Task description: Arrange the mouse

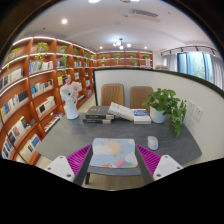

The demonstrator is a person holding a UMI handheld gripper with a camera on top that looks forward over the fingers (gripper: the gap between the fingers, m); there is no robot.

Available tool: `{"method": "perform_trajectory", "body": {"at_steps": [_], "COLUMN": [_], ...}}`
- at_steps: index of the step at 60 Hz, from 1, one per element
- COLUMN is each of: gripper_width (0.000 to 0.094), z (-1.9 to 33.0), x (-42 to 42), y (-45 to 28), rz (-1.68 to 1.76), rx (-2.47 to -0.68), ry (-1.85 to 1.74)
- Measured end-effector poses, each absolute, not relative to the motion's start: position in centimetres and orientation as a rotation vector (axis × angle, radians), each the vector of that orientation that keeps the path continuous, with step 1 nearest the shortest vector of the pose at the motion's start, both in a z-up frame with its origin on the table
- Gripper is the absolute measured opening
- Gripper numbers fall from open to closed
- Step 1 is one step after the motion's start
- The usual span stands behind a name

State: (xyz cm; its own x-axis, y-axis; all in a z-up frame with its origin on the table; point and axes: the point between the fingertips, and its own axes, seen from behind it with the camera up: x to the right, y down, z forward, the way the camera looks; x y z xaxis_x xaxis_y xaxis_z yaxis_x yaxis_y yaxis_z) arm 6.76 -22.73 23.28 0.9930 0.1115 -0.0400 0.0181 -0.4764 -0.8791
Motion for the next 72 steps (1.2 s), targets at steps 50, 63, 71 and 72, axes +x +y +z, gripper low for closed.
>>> {"method": "perform_trajectory", "body": {"at_steps": [50,63,71,72], "gripper_width": [0.0853,0.0854,0.0801,0.0779], "z": [1.2,-0.4,-0.9,-0.8], "x": [23.7,26.0,26.7,26.7], "y": [-12.9,-4.2,-0.8,-0.4], "rz": [-0.061,-0.079,-0.048,-0.047], "rx": [-2.326,-2.344,-2.357,-2.353], "ry": [0.102,0.119,0.143,0.144]}}
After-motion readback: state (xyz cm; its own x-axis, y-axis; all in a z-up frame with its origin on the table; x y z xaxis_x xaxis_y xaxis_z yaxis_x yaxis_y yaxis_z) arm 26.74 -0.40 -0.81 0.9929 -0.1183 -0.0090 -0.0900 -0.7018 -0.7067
